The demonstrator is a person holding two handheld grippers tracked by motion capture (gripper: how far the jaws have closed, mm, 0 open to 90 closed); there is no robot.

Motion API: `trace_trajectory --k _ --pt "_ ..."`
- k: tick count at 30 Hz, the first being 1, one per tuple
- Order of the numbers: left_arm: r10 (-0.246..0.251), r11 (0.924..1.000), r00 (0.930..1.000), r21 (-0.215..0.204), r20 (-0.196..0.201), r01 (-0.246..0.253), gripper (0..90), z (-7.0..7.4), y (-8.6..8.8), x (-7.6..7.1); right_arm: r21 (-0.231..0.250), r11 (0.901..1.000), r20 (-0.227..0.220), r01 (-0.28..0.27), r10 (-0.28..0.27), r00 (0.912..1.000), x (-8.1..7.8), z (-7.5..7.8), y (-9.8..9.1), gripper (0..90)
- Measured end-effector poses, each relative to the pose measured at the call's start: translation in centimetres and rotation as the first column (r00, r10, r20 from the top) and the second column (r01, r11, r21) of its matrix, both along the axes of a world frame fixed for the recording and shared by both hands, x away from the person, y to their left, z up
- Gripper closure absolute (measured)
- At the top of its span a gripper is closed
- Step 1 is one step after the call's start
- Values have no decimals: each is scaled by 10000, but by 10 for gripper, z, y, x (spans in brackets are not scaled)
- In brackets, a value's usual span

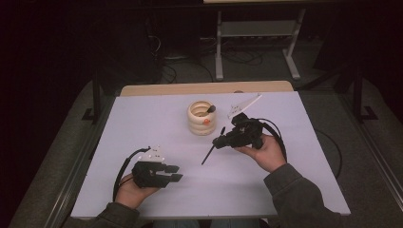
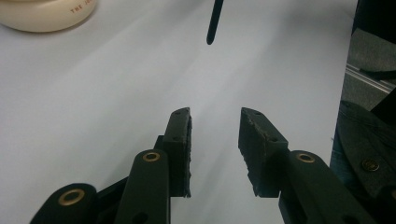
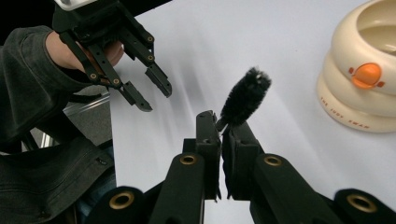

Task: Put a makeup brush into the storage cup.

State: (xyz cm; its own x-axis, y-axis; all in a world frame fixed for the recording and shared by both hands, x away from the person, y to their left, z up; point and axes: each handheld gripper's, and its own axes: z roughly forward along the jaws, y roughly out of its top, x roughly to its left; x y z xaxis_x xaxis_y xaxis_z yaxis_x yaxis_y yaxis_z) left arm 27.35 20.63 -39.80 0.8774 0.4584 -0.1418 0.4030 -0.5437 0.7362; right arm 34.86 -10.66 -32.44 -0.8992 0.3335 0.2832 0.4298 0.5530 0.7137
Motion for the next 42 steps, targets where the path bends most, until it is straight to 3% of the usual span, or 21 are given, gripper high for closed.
trace_trajectory --k 8,19,31,37,42 --pt "143 9999 9998 24 145 -143 620 0 7 -2 -69 9999 -23 132 -132 9999 4 5 1 846" --pt "372 9993 9993 -59 31 -372 598 -2 13 -6 -283 9991 -78 306 -308 9995 10 5 3 846" --pt "459 9989 9989 -120 105 -458 580 0 15 -6 -483 9975 280 513 -500 9984 19 24 1 846" --pt "525 9985 9985 -144 137 -523 576 2 19 -6 -437 9971 177 624 -617 9979 24 35 4 846" --pt "616 9979 9980 -227 103 -614 577 3 20 -6 -636 9962 345 588 -567 9978 31 40 9 846"
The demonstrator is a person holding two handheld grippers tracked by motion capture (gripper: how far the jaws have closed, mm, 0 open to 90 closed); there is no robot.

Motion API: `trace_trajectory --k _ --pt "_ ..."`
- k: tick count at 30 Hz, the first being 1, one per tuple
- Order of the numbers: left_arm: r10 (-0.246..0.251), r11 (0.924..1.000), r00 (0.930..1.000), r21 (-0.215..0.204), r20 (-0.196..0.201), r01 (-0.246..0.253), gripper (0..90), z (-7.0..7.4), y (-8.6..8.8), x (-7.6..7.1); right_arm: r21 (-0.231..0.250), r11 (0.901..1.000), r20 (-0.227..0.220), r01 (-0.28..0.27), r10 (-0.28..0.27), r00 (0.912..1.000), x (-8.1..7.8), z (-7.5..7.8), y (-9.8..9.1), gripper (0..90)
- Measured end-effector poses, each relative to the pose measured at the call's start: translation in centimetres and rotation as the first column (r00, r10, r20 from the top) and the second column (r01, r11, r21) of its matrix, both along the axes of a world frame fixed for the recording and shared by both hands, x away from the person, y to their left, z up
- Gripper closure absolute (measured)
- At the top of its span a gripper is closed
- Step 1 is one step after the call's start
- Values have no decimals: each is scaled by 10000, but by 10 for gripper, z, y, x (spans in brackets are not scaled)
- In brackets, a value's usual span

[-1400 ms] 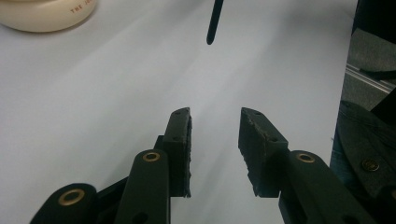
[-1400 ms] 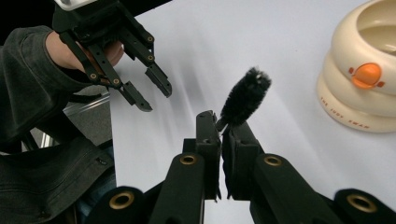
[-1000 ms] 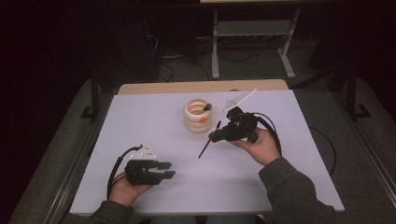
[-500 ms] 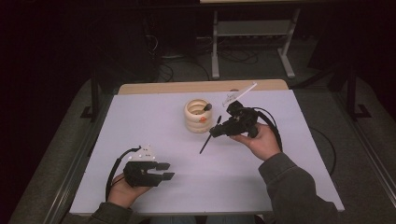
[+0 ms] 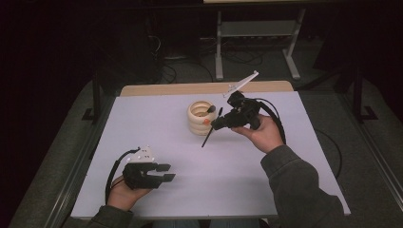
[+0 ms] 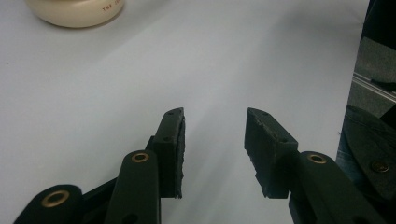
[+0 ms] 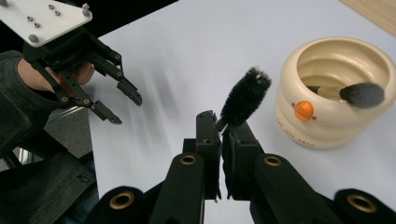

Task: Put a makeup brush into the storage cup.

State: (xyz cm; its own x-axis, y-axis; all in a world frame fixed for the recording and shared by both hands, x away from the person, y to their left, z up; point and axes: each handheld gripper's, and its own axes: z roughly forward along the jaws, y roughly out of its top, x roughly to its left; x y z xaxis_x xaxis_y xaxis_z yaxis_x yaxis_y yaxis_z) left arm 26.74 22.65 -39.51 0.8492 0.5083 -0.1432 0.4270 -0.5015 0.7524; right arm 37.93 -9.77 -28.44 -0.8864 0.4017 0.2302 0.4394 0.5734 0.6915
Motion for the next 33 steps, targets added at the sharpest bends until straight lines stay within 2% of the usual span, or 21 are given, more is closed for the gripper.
trace_trajectory --k 9,14,15,18,20,22,26,29,33 --pt "-49 9999 9999 97 98 48 573 1 2 0 -122 9998 152 154 -152 9998 10 12 6 846" --pt "90 9999 9999 -123 87 -89 570 1 3 0 -121 9996 226 238 -235 9995 15 19 9 846" --pt "15 10000 9999 32 127 -16 569 2 4 0 -135 9996 284 233 -229 9993 16 20 9 846" --pt "26 10000 9999 20 108 -26 566 2 4 0 -112 9994 371 320 -315 9988 21 25 11 846" --pt "37 10000 9999 -13 98 -37 563 2 4 0 -23 9988 218 492 -492 9986 22 28 12 846" --pt "37 10000 9999 -36 96 -37 561 3 4 0 -27 9985 328 551 -550 9979 26 31 13 847" --pt "-4 10000 9998 -10 194 4 560 3 5 1 -44 9974 266 721 -720 9971 32 34 16 846" --pt "33 10000 10000 -18 91 -33 558 3 6 1 -44 9964 279 843 -841 9961 37 36 17 847" --pt "110 9998 9999 -192 97 -108 554 3 6 0 -35 9953 347 972 -970 9947 44 38 18 847"
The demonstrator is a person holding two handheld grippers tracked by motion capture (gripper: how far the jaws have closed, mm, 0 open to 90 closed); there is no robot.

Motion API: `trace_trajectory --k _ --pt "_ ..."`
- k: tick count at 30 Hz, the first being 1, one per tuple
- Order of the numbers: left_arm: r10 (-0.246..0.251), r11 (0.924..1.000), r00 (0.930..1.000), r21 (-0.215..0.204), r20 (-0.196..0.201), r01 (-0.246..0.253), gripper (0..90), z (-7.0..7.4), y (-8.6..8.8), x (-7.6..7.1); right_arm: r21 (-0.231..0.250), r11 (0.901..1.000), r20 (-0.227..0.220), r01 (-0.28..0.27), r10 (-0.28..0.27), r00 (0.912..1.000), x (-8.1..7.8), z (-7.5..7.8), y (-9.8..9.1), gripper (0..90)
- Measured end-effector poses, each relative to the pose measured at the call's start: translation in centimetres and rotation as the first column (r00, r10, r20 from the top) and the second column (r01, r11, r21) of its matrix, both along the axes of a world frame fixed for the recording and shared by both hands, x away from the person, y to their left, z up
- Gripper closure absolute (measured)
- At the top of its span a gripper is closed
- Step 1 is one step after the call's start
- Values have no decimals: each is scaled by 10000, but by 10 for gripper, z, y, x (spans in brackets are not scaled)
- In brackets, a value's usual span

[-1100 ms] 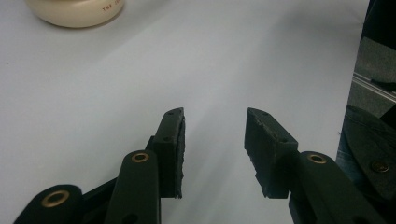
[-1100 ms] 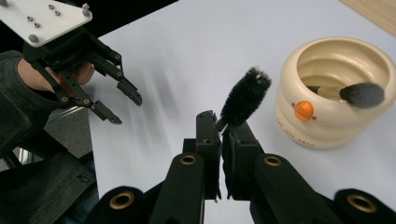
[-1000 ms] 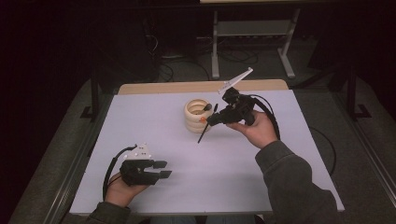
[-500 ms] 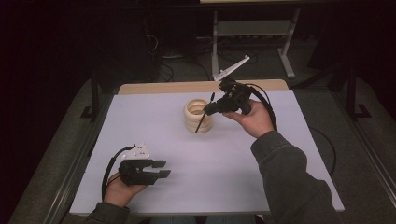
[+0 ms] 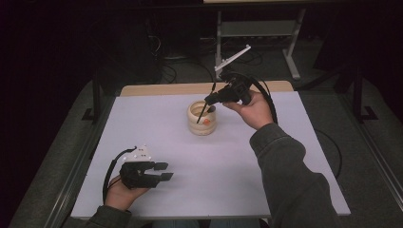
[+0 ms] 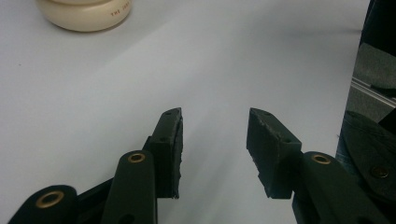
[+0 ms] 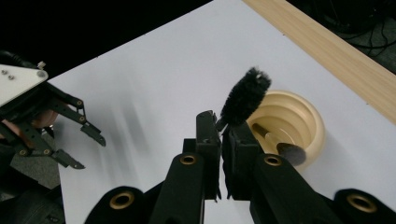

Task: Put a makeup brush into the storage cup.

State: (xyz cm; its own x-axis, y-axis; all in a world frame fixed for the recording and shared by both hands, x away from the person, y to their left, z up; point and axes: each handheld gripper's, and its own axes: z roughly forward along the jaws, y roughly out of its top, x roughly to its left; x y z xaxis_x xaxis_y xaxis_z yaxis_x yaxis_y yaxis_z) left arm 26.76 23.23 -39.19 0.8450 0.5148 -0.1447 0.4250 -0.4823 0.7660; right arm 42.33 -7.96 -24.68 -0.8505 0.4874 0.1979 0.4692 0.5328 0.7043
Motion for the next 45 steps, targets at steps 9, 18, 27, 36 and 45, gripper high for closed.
trace_trajectory --k 9,18,27,36,45 --pt "120 9999 9999 -78 11 -120 542 0 1 0 75 9986 -62 514 -514 9987 13 4 -1 846" --pt "92 9999 10000 -117 -29 -93 542 0 1 0 169 9956 9 925 -925 9957 24 8 -7 847" --pt "41 10000 10000 -43 6 -41 543 0 1 0 103 9918 -78 1271 -1271 9919 37 8 1 847" --pt "56 10000 10000 -74 27 -55 539 0 1 0 -35 9879 3 1548 -1548 9879 45 7 10 847" --pt "143 9998 9999 -116 -73 -144 533 0 2 0 -123 9842 11 1769 -1769 9842 51 -1 13 847"
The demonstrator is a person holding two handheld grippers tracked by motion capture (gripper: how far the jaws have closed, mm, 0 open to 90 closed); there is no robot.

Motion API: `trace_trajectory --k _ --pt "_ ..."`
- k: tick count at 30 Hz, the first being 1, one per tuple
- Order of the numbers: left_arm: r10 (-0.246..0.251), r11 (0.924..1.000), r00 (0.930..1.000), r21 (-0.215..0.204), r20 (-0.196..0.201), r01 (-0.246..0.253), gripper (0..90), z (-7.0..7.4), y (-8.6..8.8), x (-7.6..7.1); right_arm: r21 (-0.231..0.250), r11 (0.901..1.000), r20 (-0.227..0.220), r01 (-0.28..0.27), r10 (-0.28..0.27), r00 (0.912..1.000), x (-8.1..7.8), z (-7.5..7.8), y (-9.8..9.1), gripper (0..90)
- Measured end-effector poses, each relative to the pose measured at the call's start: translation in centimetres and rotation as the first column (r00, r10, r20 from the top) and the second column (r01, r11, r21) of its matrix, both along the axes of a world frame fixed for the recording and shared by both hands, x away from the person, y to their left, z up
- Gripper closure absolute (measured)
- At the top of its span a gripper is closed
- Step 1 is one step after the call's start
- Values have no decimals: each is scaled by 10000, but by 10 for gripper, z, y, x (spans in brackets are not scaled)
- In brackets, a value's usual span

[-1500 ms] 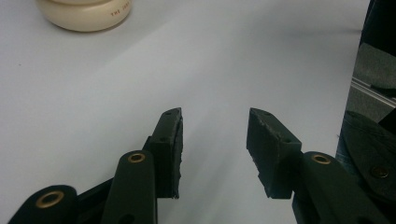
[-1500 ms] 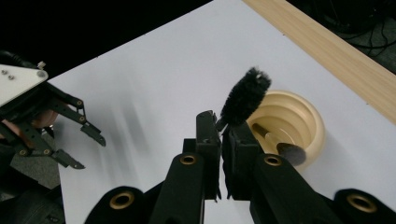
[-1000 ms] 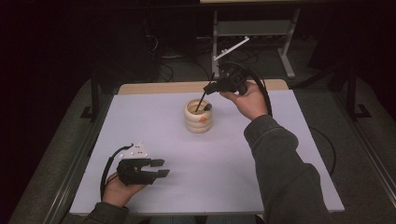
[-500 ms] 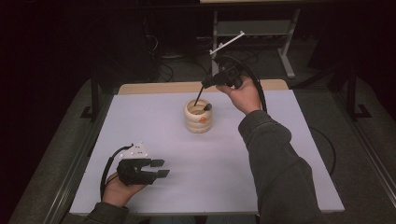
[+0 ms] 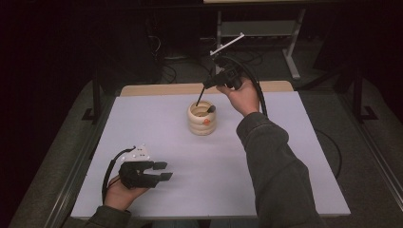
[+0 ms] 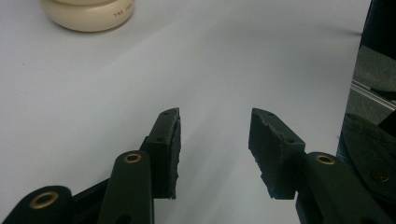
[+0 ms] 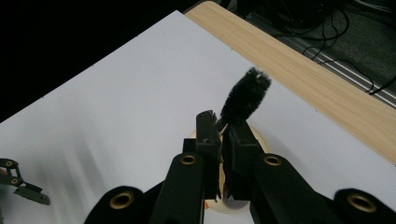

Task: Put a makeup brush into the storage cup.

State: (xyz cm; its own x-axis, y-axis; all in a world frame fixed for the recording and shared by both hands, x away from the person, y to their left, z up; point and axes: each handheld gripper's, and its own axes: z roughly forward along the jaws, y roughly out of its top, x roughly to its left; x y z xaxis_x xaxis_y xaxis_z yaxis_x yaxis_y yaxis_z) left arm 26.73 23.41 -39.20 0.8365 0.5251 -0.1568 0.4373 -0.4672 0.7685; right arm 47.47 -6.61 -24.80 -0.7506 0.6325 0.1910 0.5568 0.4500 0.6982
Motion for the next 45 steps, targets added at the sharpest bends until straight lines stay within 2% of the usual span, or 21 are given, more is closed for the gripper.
trace_trajectory --k 6,10,17,21,28,29,36,45 --pt "-62 10000 9999 64 83 62 532 0 1 1 -73 9999 -131 108 -109 9999 1 -6 4 846" --pt "-56 10000 10000 70 44 56 532 0 1 0 -334 9994 -150 122 -127 9998 2 -12 8 846" --pt "-35 10000 10000 66 -33 35 531 0 1 0 -456 9987 -259 215 -227 9994 3 -24 11 846" --pt "-18 10000 10000 -52 -57 17 530 0 1 0 -405 9988 -331 264 -278 9991 3 -29 11 846" --pt "-47 10000 9999 -57 -98 47 530 0 0 0 -393 9990 -135 217 -222 9997 1 -36 12 846" --pt "-48 10000 9999 -62 -101 48 530 0 0 0 -387 9989 -241 246 -256 9994 0 -37 13 846" --pt "-92 9999 9999 -67 -120 91 531 0 0 0 -304 9994 -265 181 -190 9995 -3 -42 14 846" --pt "-183 9998 9997 16 -168 184 531 -1 -1 1 -522 9986 -261 123 -137 9996 -6 -51 18 846"
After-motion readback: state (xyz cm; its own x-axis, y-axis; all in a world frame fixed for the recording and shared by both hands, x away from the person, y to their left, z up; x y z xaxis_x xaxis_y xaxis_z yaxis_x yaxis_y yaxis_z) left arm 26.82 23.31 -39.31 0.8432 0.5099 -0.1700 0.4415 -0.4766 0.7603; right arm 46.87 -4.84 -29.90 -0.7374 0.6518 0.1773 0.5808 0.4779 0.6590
